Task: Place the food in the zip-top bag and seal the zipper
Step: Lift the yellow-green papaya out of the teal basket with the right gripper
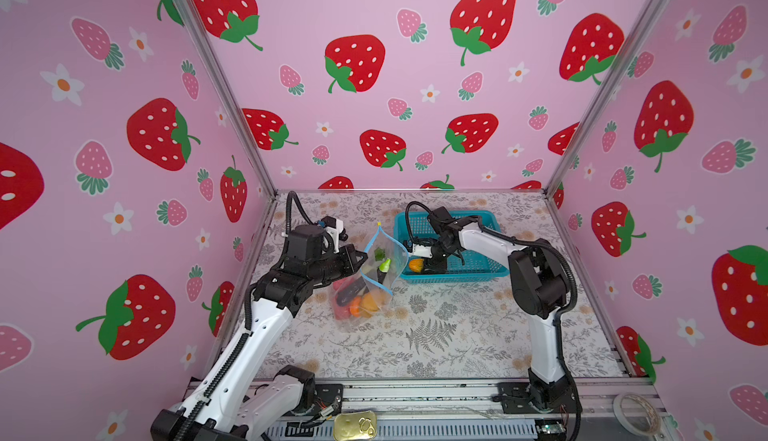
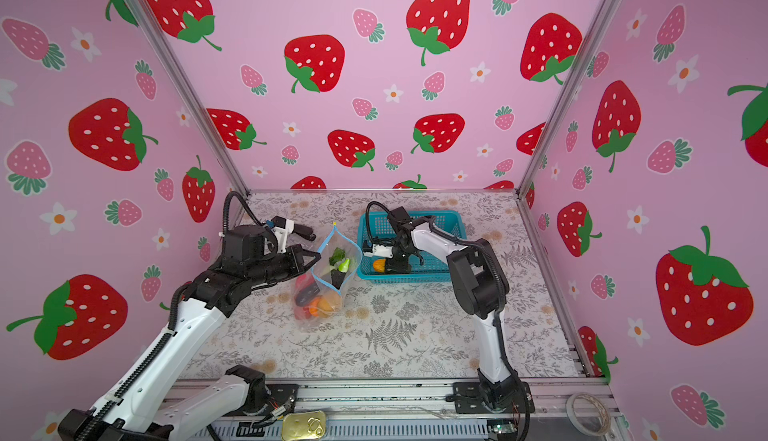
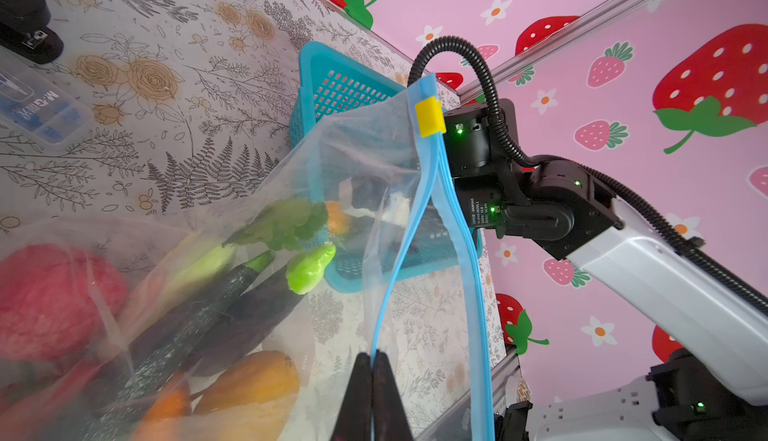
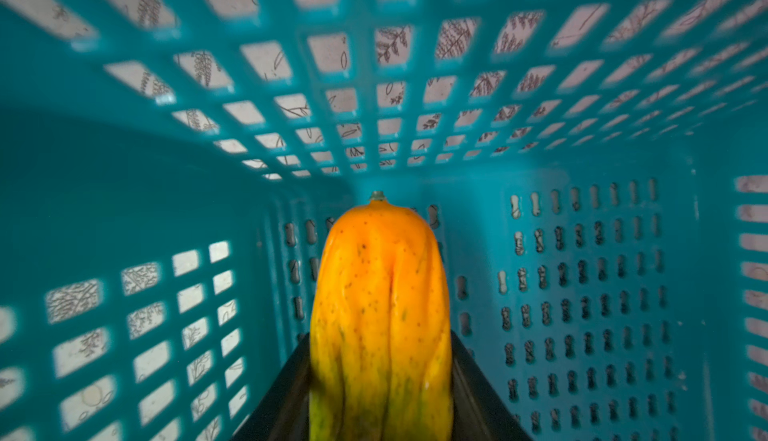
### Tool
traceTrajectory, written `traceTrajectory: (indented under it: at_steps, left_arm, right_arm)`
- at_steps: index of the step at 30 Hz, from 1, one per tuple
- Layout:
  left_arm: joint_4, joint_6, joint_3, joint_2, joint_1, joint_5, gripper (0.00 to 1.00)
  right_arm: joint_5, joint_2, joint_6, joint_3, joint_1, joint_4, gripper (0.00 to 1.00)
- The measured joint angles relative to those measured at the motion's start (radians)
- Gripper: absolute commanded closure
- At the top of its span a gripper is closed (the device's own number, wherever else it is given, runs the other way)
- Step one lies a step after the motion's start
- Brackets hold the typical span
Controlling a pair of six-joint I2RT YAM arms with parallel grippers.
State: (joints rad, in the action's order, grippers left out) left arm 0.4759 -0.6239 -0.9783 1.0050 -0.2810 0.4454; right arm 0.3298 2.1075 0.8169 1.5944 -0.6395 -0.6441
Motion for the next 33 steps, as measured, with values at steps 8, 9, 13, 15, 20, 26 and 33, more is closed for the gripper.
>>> traceTrajectory:
  at_steps: [8, 9, 13, 15, 20, 26, 33]
  left_arm:
    - [0.000, 0.000, 0.000, 0.002, 0.000, 0.000, 1.00]
    - [0.000, 0.000, 0.000, 0.002, 0.000, 0.000, 1.00]
    - [0.000, 0.000, 0.000, 0.002, 0.000, 0.000, 1.00]
    - [0.000, 0.000, 0.000, 0.003, 0.000, -0.001, 1.00]
    - [0.001, -0.001, -0.001, 0.005, 0.000, -0.007, 1.00]
    - [0.004, -0.002, -0.017, 0.018, 0.000, -0.011, 1.00]
    - [0.005, -0.005, -0.033, 0.035, 0.000, -0.011, 1.00]
  right_arm:
    - [-0.033, -0.004, -0.036, 0.002, 0.000, 0.000, 0.65]
    - [-0.037, -0.008, -0.039, 0.002, 0.000, 0.000, 0.65]
    - [-0.060, -0.043, -0.065, -0.002, 0.000, 0.012, 0.65]
    - [-0.071, -0.069, -0.077, -0.007, 0.000, 0.023, 0.65]
    - [-0.106, -0.133, -0.114, -0.019, 0.000, 0.041, 0.65]
    - [-0.176, -0.191, -0.209, -0.020, 0.000, 0.037, 0.65]
    - [-0.240, -0.246, -0.365, 0.000, 0.001, 0.006, 0.65]
